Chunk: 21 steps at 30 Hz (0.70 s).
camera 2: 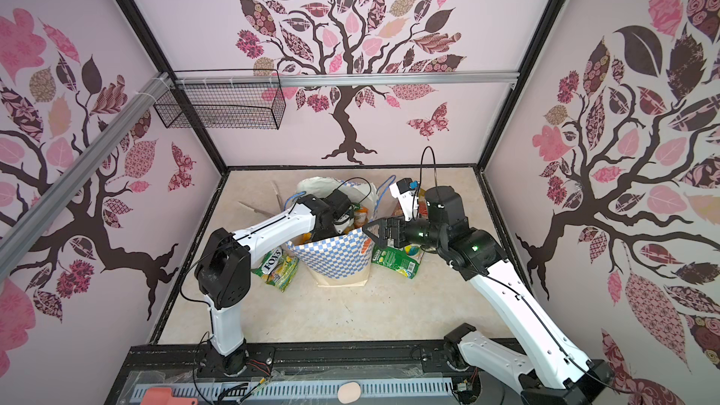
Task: Take the snacks out of the paper bag
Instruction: Move the paper bag to the center of the table.
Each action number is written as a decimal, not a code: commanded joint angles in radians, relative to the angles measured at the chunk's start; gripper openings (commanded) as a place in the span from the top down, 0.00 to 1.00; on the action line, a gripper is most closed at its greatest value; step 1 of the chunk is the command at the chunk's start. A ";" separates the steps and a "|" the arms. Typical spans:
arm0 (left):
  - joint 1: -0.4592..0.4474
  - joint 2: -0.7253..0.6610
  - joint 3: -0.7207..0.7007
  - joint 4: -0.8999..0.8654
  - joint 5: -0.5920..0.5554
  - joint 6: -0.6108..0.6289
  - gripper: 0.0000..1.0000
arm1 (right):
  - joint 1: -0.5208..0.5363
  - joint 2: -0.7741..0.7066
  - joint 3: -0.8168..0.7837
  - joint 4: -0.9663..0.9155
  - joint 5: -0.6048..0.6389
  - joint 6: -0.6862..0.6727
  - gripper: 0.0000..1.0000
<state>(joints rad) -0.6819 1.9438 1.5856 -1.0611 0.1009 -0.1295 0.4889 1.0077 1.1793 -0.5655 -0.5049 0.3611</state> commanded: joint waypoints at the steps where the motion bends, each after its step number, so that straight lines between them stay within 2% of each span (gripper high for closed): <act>1: 0.013 0.026 -0.037 0.052 -0.005 0.002 0.93 | 0.004 -0.017 0.018 -0.020 0.005 0.005 0.00; 3: 0.012 0.004 -0.030 0.049 -0.004 0.004 1.00 | 0.005 -0.018 0.020 -0.019 0.011 0.009 0.00; 21: 0.012 -0.197 0.078 0.054 -0.069 0.025 1.00 | 0.005 -0.039 0.026 -0.002 0.052 0.032 0.00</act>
<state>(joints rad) -0.6727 1.8019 1.5902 -1.0595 0.0689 -0.1219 0.4889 0.9871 1.1793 -0.5648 -0.4641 0.3862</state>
